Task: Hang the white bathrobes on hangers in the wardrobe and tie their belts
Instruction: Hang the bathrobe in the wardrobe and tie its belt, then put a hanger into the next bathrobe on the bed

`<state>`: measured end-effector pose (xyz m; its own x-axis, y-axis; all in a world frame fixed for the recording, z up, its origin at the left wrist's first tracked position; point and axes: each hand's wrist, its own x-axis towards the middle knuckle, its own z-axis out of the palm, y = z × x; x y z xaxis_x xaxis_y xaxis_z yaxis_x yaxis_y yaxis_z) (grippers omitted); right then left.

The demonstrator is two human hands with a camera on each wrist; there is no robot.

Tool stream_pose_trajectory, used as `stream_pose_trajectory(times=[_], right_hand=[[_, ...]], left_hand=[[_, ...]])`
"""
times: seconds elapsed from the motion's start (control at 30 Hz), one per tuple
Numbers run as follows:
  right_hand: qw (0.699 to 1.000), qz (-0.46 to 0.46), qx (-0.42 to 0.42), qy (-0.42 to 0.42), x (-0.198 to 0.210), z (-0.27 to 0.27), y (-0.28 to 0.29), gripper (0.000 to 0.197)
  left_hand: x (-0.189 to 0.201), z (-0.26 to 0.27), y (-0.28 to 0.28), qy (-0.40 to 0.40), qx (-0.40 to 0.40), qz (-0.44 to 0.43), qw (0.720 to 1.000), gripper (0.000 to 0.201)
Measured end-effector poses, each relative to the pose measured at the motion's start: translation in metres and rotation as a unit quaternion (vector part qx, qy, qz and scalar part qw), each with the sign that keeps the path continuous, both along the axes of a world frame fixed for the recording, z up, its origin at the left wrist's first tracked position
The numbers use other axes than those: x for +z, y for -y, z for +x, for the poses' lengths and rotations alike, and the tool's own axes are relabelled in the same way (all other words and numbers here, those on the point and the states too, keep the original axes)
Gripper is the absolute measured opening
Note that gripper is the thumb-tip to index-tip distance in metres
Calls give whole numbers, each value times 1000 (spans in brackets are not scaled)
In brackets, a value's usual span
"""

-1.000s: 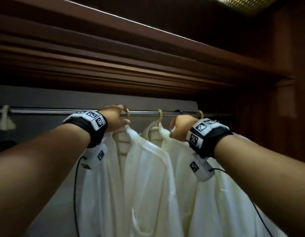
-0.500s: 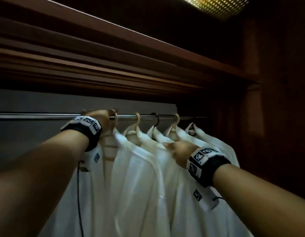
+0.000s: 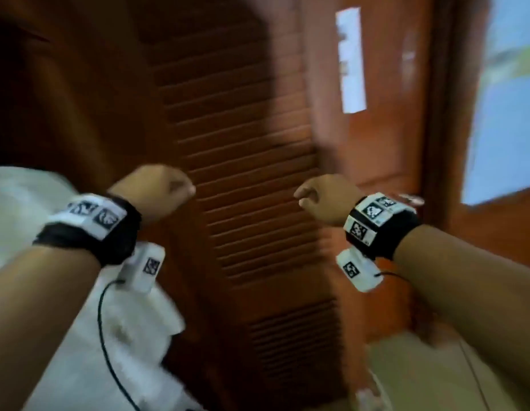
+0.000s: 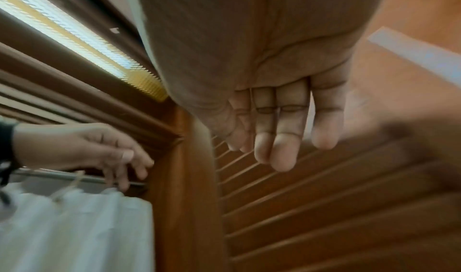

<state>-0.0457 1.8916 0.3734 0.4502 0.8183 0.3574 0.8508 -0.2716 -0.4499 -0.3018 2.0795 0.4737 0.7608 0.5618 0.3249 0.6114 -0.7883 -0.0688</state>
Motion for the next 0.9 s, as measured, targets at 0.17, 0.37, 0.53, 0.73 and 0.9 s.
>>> stream_pose_trajectory(times=[0.17,0.37,0.53,0.73,0.9], right_hand=[[954,-2,-266,-139,-120,33,280,19],[818,-5,-540,-198,-220,-46,597,15],[709,95,-670,-200,-240,-144,777,13],[580,138,-779,-195,-252,-240,964,14],[491,127,-844,-175,-246,-294,1092,15]], left_hand=[[-179,166,132,-34,-230,-243,942,8],[-314,255,430,-5,-449,-439,778,13],[-358,262,686,-168,-577,-458,655,13],[-363,258,954,-260,-712,-370,537,17],[-370,240,1128,-291,-755,-357,467,12]])
